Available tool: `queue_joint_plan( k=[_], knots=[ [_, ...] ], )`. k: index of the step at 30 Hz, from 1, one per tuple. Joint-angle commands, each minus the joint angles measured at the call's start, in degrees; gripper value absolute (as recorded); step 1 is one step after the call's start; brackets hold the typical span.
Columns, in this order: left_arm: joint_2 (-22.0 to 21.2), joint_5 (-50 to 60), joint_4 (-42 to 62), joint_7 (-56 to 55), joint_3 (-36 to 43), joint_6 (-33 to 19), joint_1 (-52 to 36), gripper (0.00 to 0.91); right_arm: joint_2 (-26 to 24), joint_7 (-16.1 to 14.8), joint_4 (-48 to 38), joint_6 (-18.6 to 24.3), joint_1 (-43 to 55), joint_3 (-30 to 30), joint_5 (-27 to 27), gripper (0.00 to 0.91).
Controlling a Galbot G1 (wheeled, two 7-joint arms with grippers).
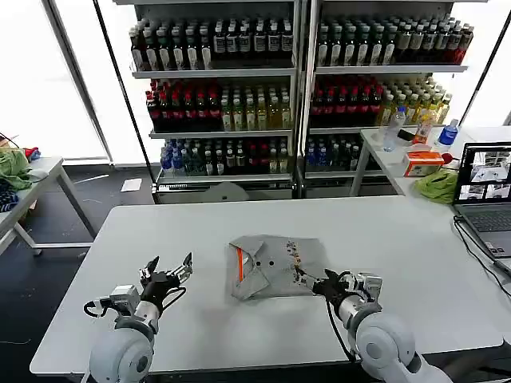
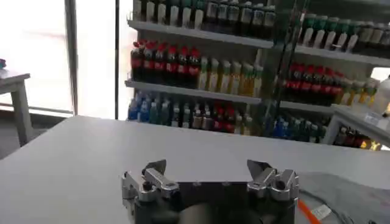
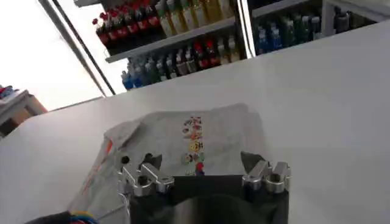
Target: Fold and organize the clothes.
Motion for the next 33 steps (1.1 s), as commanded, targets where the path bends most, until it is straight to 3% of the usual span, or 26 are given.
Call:
queue_joint_plan(
  k=[1,8,11,13,20,22,25,33],
  knots=[
    [-0.3,0.1,-0.2,0.0,-0.1,-0.1,0.9,0.907,0.6,0.8,-3.8,0.0,0.0,-0.8,3.5,0.907],
    [-0.4,0.1,-1.6,0.1,-0.3,-0.3,1.8,0.907,3.6,-0.2,-8.6,0.2,2.7,0.4,-1.0,0.907],
    [-1.0,1.0,-3.0,0.3,-0.9,-0.9,2.6,0.907,4.0,-0.6,-7.5,0.2,3.4,1.5,-6.4,0.907],
    [-1.5,1.0,-4.4,0.4,-1.5,-1.2,3.6,0.907,2.9,-0.2,-5.6,0.2,3.4,3.1,-7.0,0.907],
    [-5.7,5.0,-9.0,1.8,-2.2,-3.4,7.0,0.907,-1.5,-0.9,-2.0,0.3,1.0,16.4,-7.8,0.907],
    [-7.0,7.9,-10.6,2.7,-2.0,-4.4,7.6,0.907,-1.3,-1.4,-0.1,0.4,-1.0,22.6,-12.3,0.907],
    [-7.9,8.7,-12.1,2.8,-1.6,-4.8,8.0,0.907,-1.1,-2.2,1.3,0.5,-3.1,26.8,-17.6,0.907],
    [-7.6,12.9,-11.9,3.7,-1.5,-6.4,8.2,0.907,-1.4,-5.7,4.3,0.5,-5.5,29.6,-25.8,0.907]
  ],
)
